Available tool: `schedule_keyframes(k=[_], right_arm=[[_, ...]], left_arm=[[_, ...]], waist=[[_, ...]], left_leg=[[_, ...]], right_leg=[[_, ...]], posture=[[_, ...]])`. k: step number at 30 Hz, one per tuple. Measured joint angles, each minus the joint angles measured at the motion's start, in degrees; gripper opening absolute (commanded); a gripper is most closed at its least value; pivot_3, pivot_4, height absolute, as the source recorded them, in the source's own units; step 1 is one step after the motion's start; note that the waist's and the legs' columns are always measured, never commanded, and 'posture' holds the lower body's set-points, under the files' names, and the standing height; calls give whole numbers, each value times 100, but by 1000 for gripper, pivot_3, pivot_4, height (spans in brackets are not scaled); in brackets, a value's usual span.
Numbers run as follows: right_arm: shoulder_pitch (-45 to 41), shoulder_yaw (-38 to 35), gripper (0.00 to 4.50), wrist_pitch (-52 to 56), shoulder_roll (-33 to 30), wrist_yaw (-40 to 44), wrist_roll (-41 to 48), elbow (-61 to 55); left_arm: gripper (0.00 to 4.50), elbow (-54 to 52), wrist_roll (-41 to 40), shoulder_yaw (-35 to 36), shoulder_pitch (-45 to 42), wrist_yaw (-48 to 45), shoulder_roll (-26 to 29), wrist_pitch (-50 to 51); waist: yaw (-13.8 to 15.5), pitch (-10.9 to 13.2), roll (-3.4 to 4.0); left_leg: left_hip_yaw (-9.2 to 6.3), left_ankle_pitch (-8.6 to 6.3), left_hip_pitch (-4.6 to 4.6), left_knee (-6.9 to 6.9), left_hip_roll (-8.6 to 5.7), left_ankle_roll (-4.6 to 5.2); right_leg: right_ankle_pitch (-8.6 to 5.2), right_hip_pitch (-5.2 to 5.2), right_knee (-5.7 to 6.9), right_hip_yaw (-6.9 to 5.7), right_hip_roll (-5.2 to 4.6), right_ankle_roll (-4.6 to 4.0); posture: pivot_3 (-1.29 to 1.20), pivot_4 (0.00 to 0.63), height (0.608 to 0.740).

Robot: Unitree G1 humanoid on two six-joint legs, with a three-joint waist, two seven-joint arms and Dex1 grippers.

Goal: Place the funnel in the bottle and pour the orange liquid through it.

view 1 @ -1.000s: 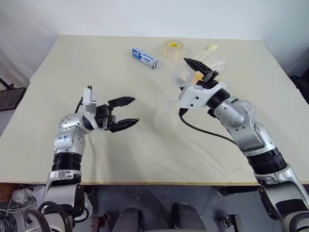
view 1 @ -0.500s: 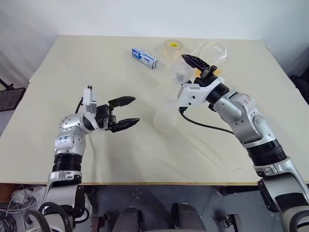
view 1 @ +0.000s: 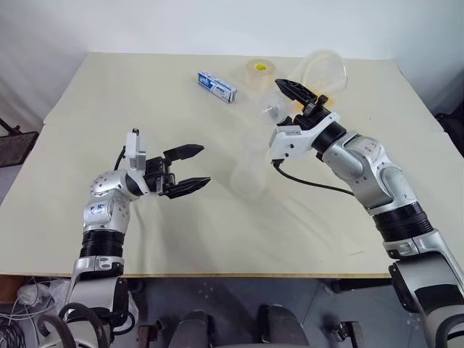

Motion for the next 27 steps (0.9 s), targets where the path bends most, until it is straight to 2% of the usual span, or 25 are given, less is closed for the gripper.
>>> schedule_keyframes(k=[27], right_arm=[[-152, 23, 2539, -699, -149, -367, -722, 224]], left_arm=[[4500, -281, -336, 77, 269, 158, -197, -99]], waist=[[-4, 0, 0]], left_leg=[[1, 0, -1, -1, 9, 0]], right_leg=[[0, -1, 0, 2, 0, 0]], posture=[[0, 150, 740]])
